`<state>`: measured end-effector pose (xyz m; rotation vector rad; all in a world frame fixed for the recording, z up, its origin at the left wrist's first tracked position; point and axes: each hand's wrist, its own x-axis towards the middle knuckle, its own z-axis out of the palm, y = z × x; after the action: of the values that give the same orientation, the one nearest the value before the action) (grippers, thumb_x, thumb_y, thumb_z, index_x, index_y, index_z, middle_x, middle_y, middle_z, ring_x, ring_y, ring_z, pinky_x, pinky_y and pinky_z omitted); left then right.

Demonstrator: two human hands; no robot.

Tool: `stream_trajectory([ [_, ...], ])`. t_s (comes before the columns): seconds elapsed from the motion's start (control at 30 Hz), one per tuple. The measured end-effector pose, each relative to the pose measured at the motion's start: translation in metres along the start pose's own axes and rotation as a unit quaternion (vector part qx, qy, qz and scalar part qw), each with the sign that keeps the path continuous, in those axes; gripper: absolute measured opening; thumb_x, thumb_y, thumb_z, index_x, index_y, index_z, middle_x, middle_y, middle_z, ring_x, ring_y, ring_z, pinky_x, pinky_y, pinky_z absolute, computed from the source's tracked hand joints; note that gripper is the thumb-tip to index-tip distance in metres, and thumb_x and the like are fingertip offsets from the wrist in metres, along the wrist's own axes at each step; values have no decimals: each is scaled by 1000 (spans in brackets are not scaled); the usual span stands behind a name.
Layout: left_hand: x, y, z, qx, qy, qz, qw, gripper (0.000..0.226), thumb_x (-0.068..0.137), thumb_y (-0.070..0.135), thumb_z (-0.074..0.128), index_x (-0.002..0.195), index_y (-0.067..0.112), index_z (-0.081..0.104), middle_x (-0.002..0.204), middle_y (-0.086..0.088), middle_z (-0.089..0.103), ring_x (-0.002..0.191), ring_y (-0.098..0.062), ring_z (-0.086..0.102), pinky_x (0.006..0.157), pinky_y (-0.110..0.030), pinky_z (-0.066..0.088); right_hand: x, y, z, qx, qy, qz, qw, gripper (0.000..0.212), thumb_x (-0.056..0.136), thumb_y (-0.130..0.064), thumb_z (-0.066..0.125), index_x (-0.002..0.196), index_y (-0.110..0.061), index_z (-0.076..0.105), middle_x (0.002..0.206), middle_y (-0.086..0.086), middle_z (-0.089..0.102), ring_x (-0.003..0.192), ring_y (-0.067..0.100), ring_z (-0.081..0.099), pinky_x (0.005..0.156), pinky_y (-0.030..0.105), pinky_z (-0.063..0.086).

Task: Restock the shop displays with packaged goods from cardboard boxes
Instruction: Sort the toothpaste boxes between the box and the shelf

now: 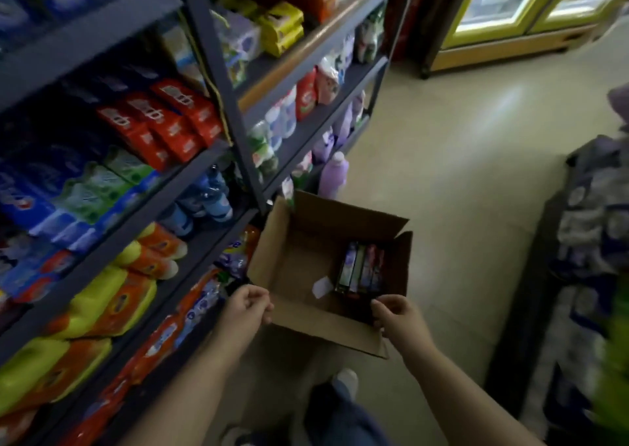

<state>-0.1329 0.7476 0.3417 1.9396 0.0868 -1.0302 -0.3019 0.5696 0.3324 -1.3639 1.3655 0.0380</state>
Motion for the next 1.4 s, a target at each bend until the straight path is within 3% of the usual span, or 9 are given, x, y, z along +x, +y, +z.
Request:
stream_trajectory([
  [0.13,58,-10,51,37,-11,-33,999,11,96,11,49,91,19,56,91,-9,63,73,-18,58,60,-25,43,63,30,-8,-11,0,35,999,18,92,-24,61,107,-14,58,93,4,63,79,15,62,59,21,46],
  [0.33,173,-54,112,89,-40,-66,993,13,97,11,48,88,18,55,86,-6,62,68,-17,56,61,-25,43,173,92,24,-28,1,74,997,18,91,-27,63,106,-18,59,95,1,64,84,14,62,75,28,54],
  [0.57,353,-154,192,150,-76,-46,985,8,98,15,48,99,18,55,89,-2,62,70,-10,55,56,-18,39,350,194,99,-18,39,91,995,13,92,-31,60,103,-25,56,99,-4,62,95,15,62,89,38,54],
  [0.77,480,-221,246,134,-112,-34,984,10,97,12,47,95,19,53,90,-4,59,70,-12,53,55,-19,38,470,246,144,-2,120,28,992,20,95,-22,56,115,-18,57,105,-3,59,95,12,58,68,24,52],
  [0.9,532,-253,276,102,-134,-41,985,12,96,7,47,90,16,51,81,-5,55,64,-13,50,51,-15,41,507,268,155,-53,227,-64,970,9,94,-22,55,102,-24,56,105,-4,55,107,17,56,89,37,51],
  [1.03,543,-267,302,84,-165,-35,982,7,94,7,50,100,7,54,87,-7,55,65,-13,49,42,-8,38,520,290,157,-204,318,-68,923,46,87,-27,64,129,-15,49,138,10,38,129,25,34,107,41,34],
  [1.17,525,-263,314,56,-179,-42,981,15,95,4,49,110,2,52,86,-8,52,59,-13,45,40,-9,37,515,296,159,-229,300,-21,926,85,84,-35,68,150,-17,18,156,10,12,143,29,14,116,45,20],
  [1.27,517,-260,316,45,-184,-48,981,11,96,3,48,106,3,51,82,-7,51,57,-13,44,39,-10,37,516,293,159,-221,288,-7,932,91,84,-38,67,152,-15,10,157,10,10,143,29,11,116,43,20],
  [1.4,520,-256,312,77,-189,-26,979,13,96,7,48,108,6,52,84,-4,56,60,-13,49,50,-21,37,517,294,154,-254,280,-9,926,89,85,-39,64,152,-11,13,154,11,14,139,28,12,116,40,17],
])
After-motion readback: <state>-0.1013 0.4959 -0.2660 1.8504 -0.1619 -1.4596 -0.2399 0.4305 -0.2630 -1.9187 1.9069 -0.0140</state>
